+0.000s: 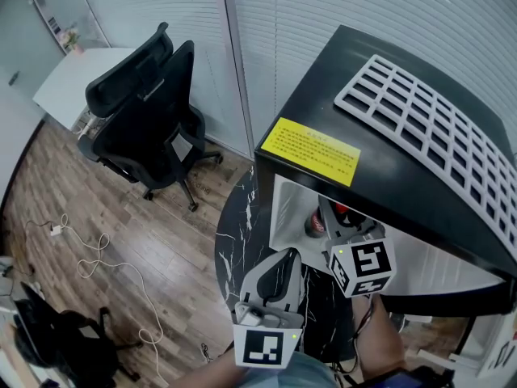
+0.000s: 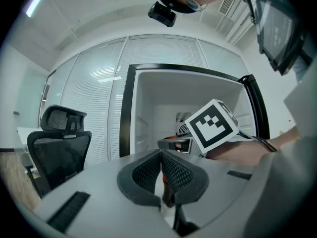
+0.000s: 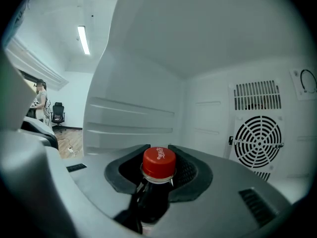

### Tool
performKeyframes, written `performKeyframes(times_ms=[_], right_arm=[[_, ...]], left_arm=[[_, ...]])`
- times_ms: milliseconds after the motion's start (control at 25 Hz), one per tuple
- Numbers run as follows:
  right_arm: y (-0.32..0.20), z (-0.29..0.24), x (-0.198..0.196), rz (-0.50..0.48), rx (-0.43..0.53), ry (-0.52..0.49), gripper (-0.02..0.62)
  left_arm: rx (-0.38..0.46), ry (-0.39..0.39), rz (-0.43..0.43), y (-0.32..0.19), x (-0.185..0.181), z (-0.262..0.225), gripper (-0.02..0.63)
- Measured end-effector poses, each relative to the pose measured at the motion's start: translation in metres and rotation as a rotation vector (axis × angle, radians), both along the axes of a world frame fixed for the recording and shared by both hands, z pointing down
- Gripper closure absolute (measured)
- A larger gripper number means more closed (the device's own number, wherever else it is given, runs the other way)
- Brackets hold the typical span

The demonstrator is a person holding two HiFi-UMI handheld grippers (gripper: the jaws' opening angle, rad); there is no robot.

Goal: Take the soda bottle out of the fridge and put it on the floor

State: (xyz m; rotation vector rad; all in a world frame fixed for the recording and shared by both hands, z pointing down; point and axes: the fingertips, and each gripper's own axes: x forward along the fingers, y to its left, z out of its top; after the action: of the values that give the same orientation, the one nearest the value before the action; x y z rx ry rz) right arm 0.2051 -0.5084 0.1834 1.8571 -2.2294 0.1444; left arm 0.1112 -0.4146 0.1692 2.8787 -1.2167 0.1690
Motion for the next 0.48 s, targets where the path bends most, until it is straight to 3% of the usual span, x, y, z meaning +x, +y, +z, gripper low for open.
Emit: performKeyframes(times_ms=[480], right_arm=[[0.008,-0.019,-0.006,-0.029,0.037,0.008,0.476]], left_arm=[[0.034,-0.009,-0.025,0.004,-0.006,-0.009,0.588]])
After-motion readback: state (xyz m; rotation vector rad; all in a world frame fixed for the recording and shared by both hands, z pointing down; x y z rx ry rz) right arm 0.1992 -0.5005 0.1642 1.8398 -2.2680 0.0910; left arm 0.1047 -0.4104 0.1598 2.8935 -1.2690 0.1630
